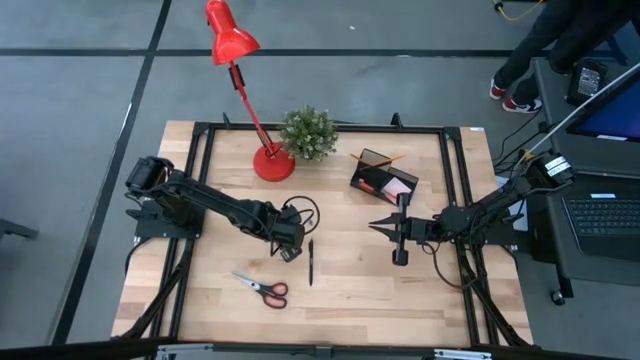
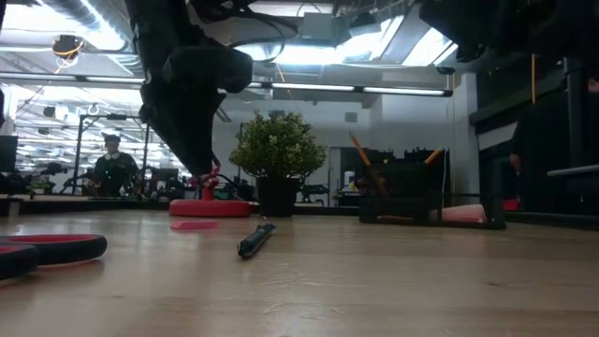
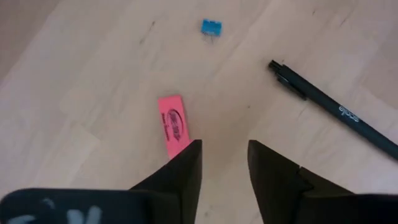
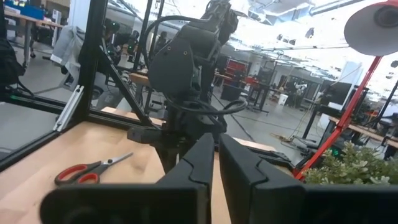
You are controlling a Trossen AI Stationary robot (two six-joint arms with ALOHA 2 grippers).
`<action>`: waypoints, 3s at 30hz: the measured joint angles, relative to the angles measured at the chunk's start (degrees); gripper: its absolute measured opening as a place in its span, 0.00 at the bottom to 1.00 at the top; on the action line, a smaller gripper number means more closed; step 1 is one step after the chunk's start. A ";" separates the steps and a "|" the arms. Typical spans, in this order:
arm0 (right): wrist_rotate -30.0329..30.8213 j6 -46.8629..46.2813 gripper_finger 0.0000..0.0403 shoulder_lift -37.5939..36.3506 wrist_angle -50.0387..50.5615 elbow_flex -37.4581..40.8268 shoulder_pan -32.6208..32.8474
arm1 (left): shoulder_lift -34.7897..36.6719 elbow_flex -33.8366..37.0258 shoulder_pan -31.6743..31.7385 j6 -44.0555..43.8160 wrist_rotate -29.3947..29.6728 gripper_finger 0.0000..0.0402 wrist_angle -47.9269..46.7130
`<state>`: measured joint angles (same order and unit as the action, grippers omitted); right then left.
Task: Pick and place office supplies into organizer
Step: Put the pink eraser into the black desk organizer
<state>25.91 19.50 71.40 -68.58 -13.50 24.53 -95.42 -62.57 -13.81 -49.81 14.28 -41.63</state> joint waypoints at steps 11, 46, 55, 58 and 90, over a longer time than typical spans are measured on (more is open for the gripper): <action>-0.01 -1.07 0.07 0.00 0.19 0.00 0.02 | -5.71 0.09 4.23 -1.00 -0.02 0.38 -1.03; 0.00 -1.04 0.07 0.00 0.37 0.00 0.00 | -10.38 -0.02 7.54 9.31 -7.78 0.16 0.19; -0.02 -1.04 0.07 -0.02 1.22 0.00 0.02 | -10.19 0.02 6.88 14.89 -6.99 0.16 0.20; -0.02 -1.04 0.07 -0.02 1.22 0.00 0.00 | -9.49 0.24 6.43 16.18 -6.47 0.16 0.09; -0.02 -1.00 0.07 -0.02 1.12 0.01 0.04 | 6.30 2.58 1.84 42.33 4.57 0.16 18.79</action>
<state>25.89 18.50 71.37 -67.45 -13.49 24.57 -89.12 -59.98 -11.97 -7.48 18.86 -22.83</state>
